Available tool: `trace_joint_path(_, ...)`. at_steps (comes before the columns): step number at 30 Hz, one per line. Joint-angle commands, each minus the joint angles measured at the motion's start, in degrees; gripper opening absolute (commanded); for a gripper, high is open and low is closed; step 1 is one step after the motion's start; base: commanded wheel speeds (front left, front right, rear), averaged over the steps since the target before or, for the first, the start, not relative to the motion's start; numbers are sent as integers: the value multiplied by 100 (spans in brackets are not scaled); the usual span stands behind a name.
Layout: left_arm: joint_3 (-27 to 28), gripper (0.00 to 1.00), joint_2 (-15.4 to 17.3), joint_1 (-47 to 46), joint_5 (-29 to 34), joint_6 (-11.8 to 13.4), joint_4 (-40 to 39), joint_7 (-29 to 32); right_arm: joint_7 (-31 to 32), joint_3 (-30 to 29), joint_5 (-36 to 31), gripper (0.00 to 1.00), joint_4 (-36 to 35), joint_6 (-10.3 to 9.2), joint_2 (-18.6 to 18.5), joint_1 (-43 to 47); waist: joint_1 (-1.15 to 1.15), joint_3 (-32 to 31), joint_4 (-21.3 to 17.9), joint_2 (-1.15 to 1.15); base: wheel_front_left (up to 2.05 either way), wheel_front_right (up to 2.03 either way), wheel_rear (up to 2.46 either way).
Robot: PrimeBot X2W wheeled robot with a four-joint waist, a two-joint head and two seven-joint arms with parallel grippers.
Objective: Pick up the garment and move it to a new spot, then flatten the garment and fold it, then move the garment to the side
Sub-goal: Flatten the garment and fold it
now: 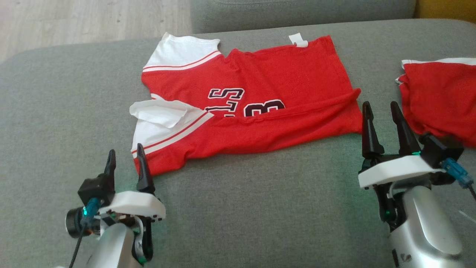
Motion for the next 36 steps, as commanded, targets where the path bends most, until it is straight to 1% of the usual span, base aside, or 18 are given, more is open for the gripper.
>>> trace_joint_path(1,184,100,99,-269,36,62,-63,-3,1,142,-29,100,-216,37,67,-245,0,31,-40,0,0,0,0)
trace_joint_path(7,117,100,242,-450,42,59,553,405,10,279,22,100,-244,37,87,-292,0,147,-181,0,0,0,0)
trace_joint_path(12,72,100,339,-559,36,42,865,634,-18,356,84,100,-229,37,95,-336,0,217,-275,0,0,0,0)
trace_joint_path(17,-69,100,415,-661,32,-100,1109,955,-56,436,174,100,-203,37,100,-398,0,287,-354,0,0,0,0)
trace_joint_path(20,-117,100,433,-691,16,-122,1194,1132,-72,519,236,100,-167,37,100,-443,0,310,-378,0,0,0,0)
trace_joint_path(21,-124,66,438,-699,9,-119,1217,1179,-74,548,251,100,-148,37,100,-457,0,314,-381,0,0,0,0)
trace_joint_path(22,-132,0,443,-705,2,-120,1234,1212,-59,570,257,100,-118,37,100,-470,0,315,-380,0,0,0,0)
trace_joint_path(25,-115,0,456,-737,-33,-129,1193,1150,76,504,175,100,40,37,101,-525,0,329,-342,0,0,0,0)
trace_joint_path(29,-8,0,485,-850,-56,-53,968,737,500,164,-40,100,470,37,101,-651,0,340,-220,0,0,0,0)
trace_joint_path(30,-8,0,485,-850,-56,-53,968,737,500,164,-40,100,470,37,101,-651,0,340,-220,0,0,0,0)
trace_joint_path(34,-64,0,516,-1013,45,-111,583,266,922,-176,16,100,993,37,101,-896,0,373,-64,0,0,0,0)
trace_joint_path(36,-143,0,552,-1082,137,-151,405,137,1064,-282,71,100,1291,37,101,-1056,0,393,7,0,0,0,0)
